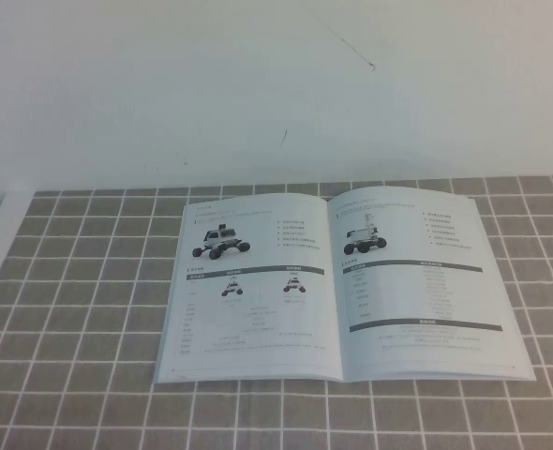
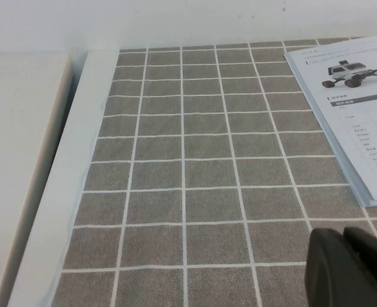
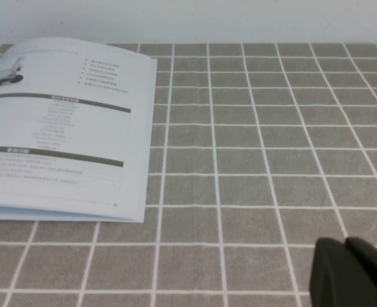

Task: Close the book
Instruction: 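Close the open booklet and leave it lying on the table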

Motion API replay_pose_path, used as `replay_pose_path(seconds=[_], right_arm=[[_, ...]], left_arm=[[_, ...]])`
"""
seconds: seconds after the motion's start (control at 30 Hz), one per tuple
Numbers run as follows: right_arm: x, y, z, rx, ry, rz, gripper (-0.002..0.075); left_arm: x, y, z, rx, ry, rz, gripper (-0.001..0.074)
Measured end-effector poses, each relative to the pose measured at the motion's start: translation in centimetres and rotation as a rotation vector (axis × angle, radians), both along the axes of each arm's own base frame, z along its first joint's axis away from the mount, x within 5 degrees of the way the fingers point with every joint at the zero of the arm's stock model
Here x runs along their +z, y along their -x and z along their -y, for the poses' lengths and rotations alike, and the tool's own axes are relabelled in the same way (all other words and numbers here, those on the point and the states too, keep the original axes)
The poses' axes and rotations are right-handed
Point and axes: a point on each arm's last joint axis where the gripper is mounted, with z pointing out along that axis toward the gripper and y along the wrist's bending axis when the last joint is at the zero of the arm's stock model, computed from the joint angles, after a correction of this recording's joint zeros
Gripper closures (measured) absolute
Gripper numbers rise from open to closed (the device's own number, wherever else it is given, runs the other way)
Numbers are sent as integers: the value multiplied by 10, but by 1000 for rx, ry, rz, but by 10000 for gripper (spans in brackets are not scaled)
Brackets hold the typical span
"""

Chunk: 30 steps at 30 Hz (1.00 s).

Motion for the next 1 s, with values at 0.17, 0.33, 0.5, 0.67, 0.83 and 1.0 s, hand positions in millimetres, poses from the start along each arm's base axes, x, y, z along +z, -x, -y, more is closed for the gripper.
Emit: replay_pose_path(seconds=[0.17,0.33,0.5,0.67,0.83,1.0], right_arm=[[0,0,0,0,0,0,729],[0,0,2,0,66,2,729],[3,-2,2,2,85,68,729],[26,-6,1,4,87,330,729],[59,-1,-1,7,96,690,729],[83,12,-2,12,41,997,729]], left_arm=[[0,0,0,-7,-34,3,737],[0,0,-1,-12,-62,9,737],[4,-1,-1,-9,-68,64,737],[21,-4,-1,3,-77,260,737],[43,-2,-2,21,-70,494,737],[57,2,-3,33,-64,657,737]])
